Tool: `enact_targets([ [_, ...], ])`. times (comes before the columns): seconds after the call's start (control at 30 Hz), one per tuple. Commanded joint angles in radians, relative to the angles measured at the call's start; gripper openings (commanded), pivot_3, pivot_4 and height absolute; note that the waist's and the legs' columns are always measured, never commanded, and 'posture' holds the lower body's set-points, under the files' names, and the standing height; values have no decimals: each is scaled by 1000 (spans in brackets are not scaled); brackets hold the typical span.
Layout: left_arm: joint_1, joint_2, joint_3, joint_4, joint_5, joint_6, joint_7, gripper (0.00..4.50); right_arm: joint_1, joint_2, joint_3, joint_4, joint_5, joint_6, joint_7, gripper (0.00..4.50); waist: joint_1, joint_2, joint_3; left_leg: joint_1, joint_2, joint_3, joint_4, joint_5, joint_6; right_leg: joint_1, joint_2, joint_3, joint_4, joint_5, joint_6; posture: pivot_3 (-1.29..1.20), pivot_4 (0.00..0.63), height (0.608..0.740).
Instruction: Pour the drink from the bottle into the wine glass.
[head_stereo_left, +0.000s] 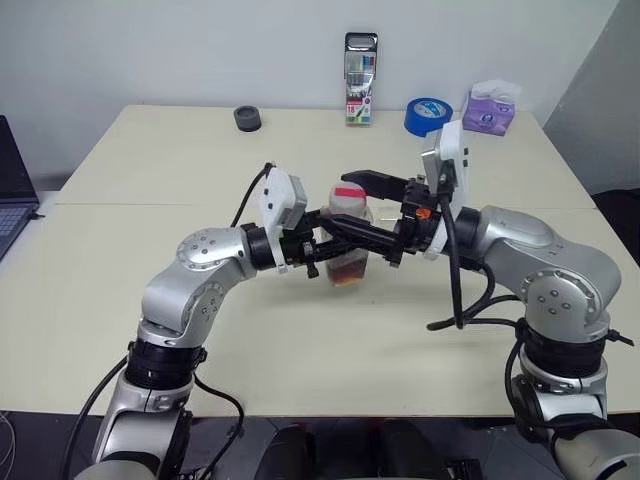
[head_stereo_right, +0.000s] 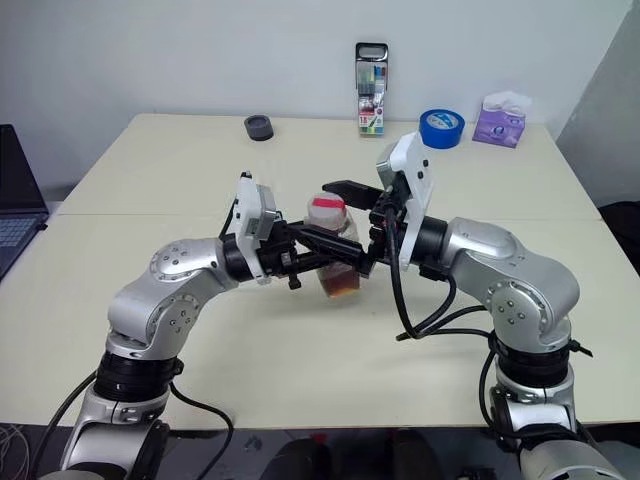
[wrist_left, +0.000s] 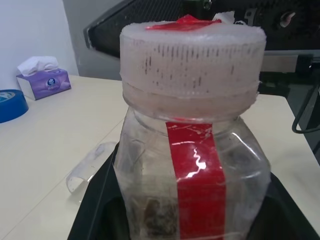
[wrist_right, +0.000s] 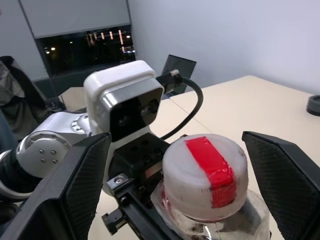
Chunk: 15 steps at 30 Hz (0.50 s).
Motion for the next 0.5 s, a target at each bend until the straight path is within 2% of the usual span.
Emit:
enact_targets([
  [0.03,-26,-1,11,-20,-3,-25,-10,1783,-2,-4,13,-28,-7,-42,-16,4461,-1,0,0,0,0,0,0,0,0,0,0,0,0,0,0,0,150,740],
  [0.07,-25,0,12,-22,-4,-22,-9,1783,-2,-6,18,-25,-10,-50,-19,4461,-1,0,0,0,0,0,0,0,0,0,0,0,0,0,0,0,150,740],
  [0.17,-16,4,14,-34,-7,-15,-7,1783,-1,-11,29,-15,-24,-73,-22,3913,-1,0,0,0,0,0,0,0,0,0,0,0,0,0,0,0,150,740],
  [0.33,-4,12,18,-40,-4,-14,-3,1783,-8,-15,34,14,-42,-103,-19,2137,-1,0,0,0,0,0,0,0,0,0,0,0,0,0,0,0,150,740],
  [0.37,-2,14,20,-41,-4,-13,-3,1783,-9,-15,35,17,-45,-108,-18,1912,-1,0,0,0,0,0,0,0,0,0,0,0,0,0,0,0,150,740],
  [0.5,9,23,22,-54,-5,-10,-1,1783,-10,-11,41,28,-46,-124,-16,1904,-1,0,0,0,0,0,0,0,0,0,0,0,0,0,0,0,150,740],
])
